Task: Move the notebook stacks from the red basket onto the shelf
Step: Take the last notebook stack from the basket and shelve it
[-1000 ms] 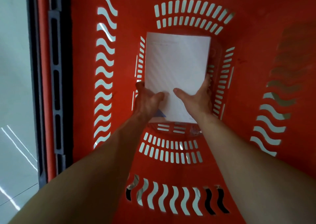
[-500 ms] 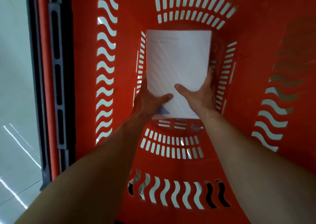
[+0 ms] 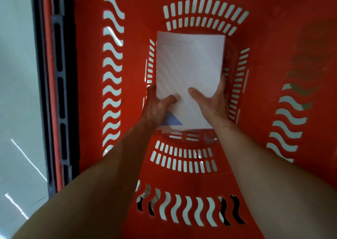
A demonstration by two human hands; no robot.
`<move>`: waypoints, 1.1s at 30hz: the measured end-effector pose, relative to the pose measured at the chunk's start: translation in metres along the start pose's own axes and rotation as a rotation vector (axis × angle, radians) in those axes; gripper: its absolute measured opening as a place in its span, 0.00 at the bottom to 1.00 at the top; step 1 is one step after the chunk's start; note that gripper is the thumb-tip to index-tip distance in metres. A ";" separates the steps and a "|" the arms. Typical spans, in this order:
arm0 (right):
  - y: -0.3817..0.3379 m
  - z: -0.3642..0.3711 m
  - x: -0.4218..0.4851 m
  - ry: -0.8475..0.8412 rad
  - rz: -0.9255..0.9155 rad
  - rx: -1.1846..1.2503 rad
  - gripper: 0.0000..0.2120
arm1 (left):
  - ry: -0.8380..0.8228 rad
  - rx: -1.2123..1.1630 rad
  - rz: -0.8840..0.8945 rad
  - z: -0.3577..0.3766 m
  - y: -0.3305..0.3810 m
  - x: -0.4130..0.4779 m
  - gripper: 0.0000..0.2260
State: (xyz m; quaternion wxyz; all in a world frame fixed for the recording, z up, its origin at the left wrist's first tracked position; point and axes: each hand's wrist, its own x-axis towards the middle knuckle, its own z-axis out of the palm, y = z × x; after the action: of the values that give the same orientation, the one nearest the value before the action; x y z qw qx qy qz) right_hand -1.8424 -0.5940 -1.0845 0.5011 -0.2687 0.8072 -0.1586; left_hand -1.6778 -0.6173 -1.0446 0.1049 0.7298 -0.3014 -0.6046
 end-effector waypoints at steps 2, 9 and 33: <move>0.001 -0.004 0.000 -0.013 0.011 0.059 0.63 | -0.034 -0.133 -0.073 0.001 0.005 -0.008 0.26; 0.000 -0.017 0.000 -0.070 0.038 0.031 0.64 | -0.021 -0.020 -0.024 0.013 0.005 -0.017 0.31; -0.039 -0.034 -0.051 -0.297 0.062 0.244 0.52 | 0.157 0.042 0.129 -0.013 0.066 -0.100 0.27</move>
State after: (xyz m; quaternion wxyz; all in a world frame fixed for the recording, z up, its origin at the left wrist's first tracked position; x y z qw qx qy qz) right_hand -1.8447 -0.5958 -1.0121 0.6482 -0.2017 0.7070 -0.1983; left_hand -1.6947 -0.6162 -0.9250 0.1518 0.7559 -0.3512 -0.5313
